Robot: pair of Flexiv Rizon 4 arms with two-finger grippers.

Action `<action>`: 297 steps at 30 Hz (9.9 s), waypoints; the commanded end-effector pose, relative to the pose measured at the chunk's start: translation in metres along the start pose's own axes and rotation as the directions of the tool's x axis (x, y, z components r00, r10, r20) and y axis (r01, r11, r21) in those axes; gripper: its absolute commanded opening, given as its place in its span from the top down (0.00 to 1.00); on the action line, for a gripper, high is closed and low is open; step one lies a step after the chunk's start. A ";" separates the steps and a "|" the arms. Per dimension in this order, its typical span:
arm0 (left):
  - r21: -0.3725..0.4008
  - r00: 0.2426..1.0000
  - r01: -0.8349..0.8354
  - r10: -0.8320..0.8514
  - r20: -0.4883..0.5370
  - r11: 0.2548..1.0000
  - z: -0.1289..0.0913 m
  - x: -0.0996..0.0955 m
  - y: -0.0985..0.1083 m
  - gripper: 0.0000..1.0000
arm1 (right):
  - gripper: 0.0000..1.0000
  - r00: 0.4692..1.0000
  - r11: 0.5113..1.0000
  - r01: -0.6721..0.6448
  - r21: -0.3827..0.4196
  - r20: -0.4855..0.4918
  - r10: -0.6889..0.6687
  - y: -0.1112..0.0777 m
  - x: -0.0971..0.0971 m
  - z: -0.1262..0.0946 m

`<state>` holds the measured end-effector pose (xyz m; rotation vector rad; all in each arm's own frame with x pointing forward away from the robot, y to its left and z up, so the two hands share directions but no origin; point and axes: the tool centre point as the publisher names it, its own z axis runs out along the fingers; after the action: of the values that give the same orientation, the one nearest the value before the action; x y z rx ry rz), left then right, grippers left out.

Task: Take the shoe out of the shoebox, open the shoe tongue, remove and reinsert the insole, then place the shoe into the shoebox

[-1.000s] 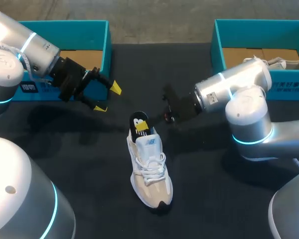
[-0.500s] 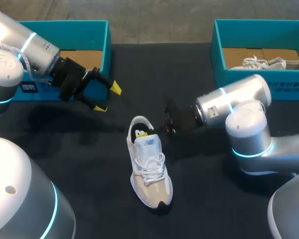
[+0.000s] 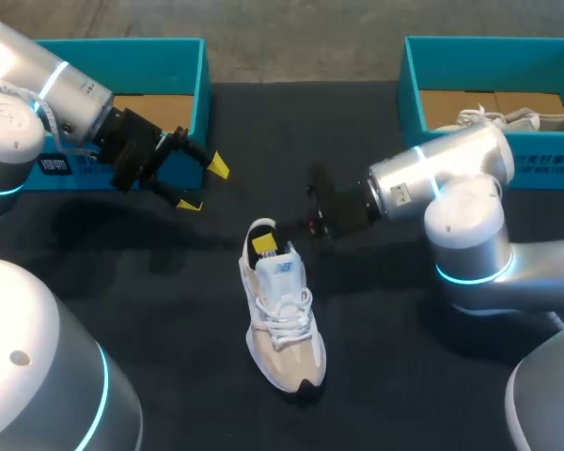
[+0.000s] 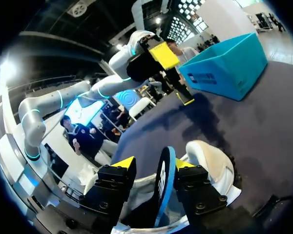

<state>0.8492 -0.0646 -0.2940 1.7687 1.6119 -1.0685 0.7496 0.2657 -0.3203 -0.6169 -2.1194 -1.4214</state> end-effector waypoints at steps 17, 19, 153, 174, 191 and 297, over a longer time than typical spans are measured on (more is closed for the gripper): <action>0.000 1.000 0.000 0.000 -0.002 1.000 0.000 0.000 0.000 0.00 | 1.00 0.998 0.998 -0.056 0.002 -0.025 0.056 -0.021 -0.014 0.007; 0.000 1.000 0.000 0.000 -0.002 1.000 0.000 0.000 0.000 0.00 | 1.00 0.998 0.998 -0.065 0.000 -0.027 0.065 -0.025 -0.014 0.009; -0.214 0.956 0.200 -0.238 -0.172 0.956 -0.083 0.018 -0.008 0.00 | 1.00 0.331 0.935 -0.349 0.060 0.941 0.063 0.021 0.037 -0.001; -0.231 0.938 0.248 -0.293 -0.187 0.941 -0.096 0.024 0.001 0.00 | 1.00 0.265 0.937 -0.346 0.056 0.963 0.040 -0.005 -0.016 -0.003; -0.231 0.938 0.248 -0.293 -0.187 0.941 -0.096 0.024 0.001 0.00 | 1.00 0.243 0.938 -0.343 0.048 0.969 0.040 -0.018 -0.052 -0.010; -0.231 0.938 0.248 -0.293 -0.187 0.941 -0.096 0.024 0.001 0.00 | 0.76 0.289 0.810 -0.580 0.093 0.952 0.098 -0.049 -0.005 -0.008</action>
<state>0.8697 0.0262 -0.2611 1.6012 2.0689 -0.8119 0.7215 0.2408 -0.3486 -1.9265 -2.6739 -0.1825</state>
